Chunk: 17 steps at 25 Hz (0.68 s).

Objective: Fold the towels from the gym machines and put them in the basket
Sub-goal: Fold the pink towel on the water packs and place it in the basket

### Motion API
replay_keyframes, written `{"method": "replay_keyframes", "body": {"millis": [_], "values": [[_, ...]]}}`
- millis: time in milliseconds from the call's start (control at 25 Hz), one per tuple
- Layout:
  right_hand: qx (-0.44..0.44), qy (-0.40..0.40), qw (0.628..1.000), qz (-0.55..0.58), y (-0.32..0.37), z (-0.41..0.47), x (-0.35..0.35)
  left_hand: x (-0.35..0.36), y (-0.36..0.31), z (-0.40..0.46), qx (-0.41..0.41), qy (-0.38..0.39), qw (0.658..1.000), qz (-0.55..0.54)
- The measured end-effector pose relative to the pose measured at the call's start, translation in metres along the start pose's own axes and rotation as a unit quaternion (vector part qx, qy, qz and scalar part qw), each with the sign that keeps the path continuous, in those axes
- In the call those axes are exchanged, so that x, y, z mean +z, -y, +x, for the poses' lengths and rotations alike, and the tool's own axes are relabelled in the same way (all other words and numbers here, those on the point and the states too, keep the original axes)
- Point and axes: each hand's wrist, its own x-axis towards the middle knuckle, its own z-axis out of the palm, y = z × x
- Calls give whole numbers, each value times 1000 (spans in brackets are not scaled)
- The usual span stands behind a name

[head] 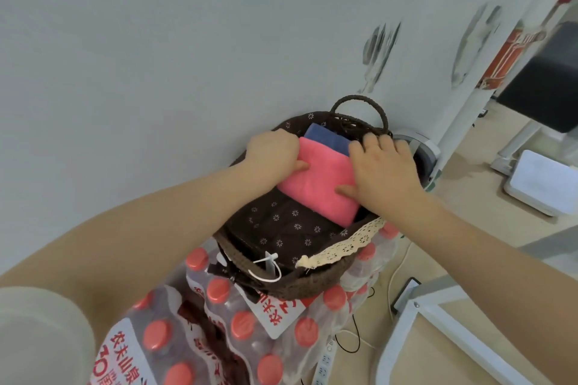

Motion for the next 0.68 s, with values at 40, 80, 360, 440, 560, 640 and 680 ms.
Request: {"method": "replay_keyframes", "body": {"millis": [40, 80, 360, 440, 560, 640, 680], "values": [[-87, -95, 992, -14, 0, 0, 1, -2, 0, -2, 28, -6, 999, 16], [-189, -161, 968, -25, 0, 1, -1, -3, 0, -3, 88, 11, 996, 13], [-373, 178, 910, -41, 2, 16, -8, 7, 15, -16, 293, 255, 921, 17], [-374, 210, 903, -23, 2, 19, -5, 11, 18, -18, 279, 296, 914, 15], [-364, 222, 905, -3, 3, 22, -4, 7, 29, -30, 228, 332, 914, -42], [-319, 160, 931, 78, 8, 20, -11, -5, 39, -47, 179, 278, 930, -162], [-290, 107, 940, 142, 14, 18, -18, -13, 45, -58, 155, 222, 933, -235]]}}
